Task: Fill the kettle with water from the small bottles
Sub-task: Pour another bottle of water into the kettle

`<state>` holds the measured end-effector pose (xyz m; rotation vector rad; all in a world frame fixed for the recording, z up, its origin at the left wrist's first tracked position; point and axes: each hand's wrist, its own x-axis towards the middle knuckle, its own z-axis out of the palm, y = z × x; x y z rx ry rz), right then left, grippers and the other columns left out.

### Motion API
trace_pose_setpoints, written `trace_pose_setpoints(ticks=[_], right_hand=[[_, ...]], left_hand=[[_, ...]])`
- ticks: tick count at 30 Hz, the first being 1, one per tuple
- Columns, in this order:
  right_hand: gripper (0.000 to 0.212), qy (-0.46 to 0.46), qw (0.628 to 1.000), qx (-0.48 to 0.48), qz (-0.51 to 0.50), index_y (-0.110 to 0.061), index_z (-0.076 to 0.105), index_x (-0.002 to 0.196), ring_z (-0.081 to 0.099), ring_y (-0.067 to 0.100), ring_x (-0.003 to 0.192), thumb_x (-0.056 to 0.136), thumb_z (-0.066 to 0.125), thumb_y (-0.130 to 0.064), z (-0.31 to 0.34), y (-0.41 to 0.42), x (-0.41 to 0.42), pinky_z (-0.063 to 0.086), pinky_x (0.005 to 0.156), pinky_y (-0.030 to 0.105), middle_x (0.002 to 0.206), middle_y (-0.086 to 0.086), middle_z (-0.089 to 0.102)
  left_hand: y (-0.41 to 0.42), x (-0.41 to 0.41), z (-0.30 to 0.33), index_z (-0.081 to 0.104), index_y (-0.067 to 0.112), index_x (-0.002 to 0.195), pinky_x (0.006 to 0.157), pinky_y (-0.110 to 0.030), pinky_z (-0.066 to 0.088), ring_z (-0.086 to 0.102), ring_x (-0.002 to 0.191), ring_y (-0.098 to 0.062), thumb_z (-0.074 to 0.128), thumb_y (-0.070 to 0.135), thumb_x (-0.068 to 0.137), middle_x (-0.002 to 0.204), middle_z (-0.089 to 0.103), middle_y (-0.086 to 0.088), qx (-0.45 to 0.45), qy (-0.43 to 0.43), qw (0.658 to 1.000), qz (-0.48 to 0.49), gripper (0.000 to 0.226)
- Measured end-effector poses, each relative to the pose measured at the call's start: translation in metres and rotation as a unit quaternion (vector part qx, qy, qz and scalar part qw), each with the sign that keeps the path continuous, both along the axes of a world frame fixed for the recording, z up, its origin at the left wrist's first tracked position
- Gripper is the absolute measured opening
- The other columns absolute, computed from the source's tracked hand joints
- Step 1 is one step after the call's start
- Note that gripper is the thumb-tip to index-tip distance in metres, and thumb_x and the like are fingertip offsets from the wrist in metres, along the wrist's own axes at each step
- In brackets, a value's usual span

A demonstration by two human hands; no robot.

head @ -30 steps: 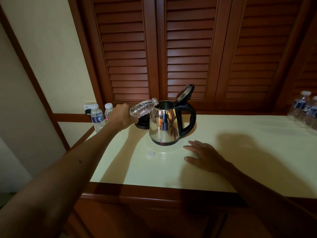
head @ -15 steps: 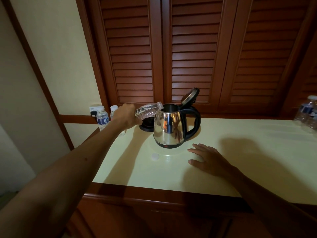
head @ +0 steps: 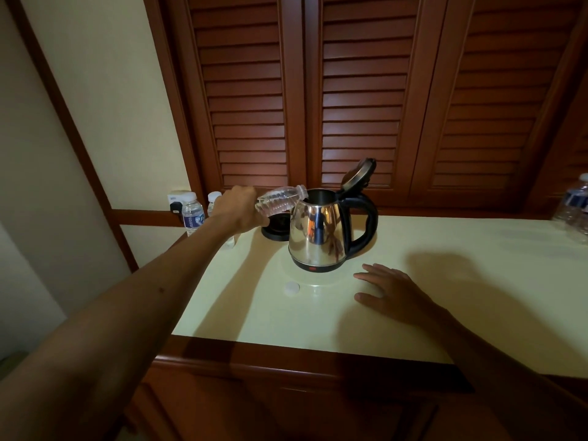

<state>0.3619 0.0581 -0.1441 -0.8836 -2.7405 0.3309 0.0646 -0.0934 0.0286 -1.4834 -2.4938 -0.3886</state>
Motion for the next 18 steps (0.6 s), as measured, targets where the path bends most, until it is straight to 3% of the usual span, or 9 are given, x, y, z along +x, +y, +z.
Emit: trace_pose_setpoints(ticks=[5, 8, 18], right_hand=[[0.062, 0.001, 1.000, -0.001, -0.001, -0.041, 0.042, 0.140, 0.023, 0.012, 0.144, 0.085, 0.042, -0.071, 0.000, -0.001, 0.000, 0.023, 0.116, 0.043, 0.155, -0.011, 0.031], [0.059, -0.002, 1.000, 0.001, -0.002, -0.040, 0.042, 0.140, 0.022, 0.011, 0.144, 0.087, 0.046, -0.067, 0.001, -0.002, 0.000, 0.022, 0.116, 0.041, 0.155, -0.012, 0.030], [0.062, 0.003, 1.000, -0.003, -0.001, -0.040, 0.043, 0.140, 0.023, 0.011, 0.144, 0.085, 0.045, -0.069, 0.000, -0.001, 0.000, 0.024, 0.116, 0.042, 0.154, -0.012, 0.032]], left_hand=[[-0.003, 0.004, 0.005, 0.060, 0.006, 0.107, 0.066, -0.033, 0.040, 0.051, 0.080, -0.023, 0.082, 0.037, 0.076, 0.102, 0.064, -0.012, -0.009, 0.013, 1.000, 0.000, 0.049], [-0.005, 0.008, 0.011, 0.060, 0.008, 0.121, 0.070, -0.033, 0.040, 0.056, 0.089, -0.028, 0.081, 0.033, 0.079, 0.112, 0.064, -0.014, -0.013, 0.030, 0.999, -0.014, 0.053], [-0.005, 0.009, 0.013, 0.059, 0.011, 0.124, 0.068, -0.031, 0.039, 0.049, 0.083, -0.020, 0.079, 0.032, 0.080, 0.110, 0.065, -0.011, -0.020, 0.042, 0.999, -0.018, 0.053]])
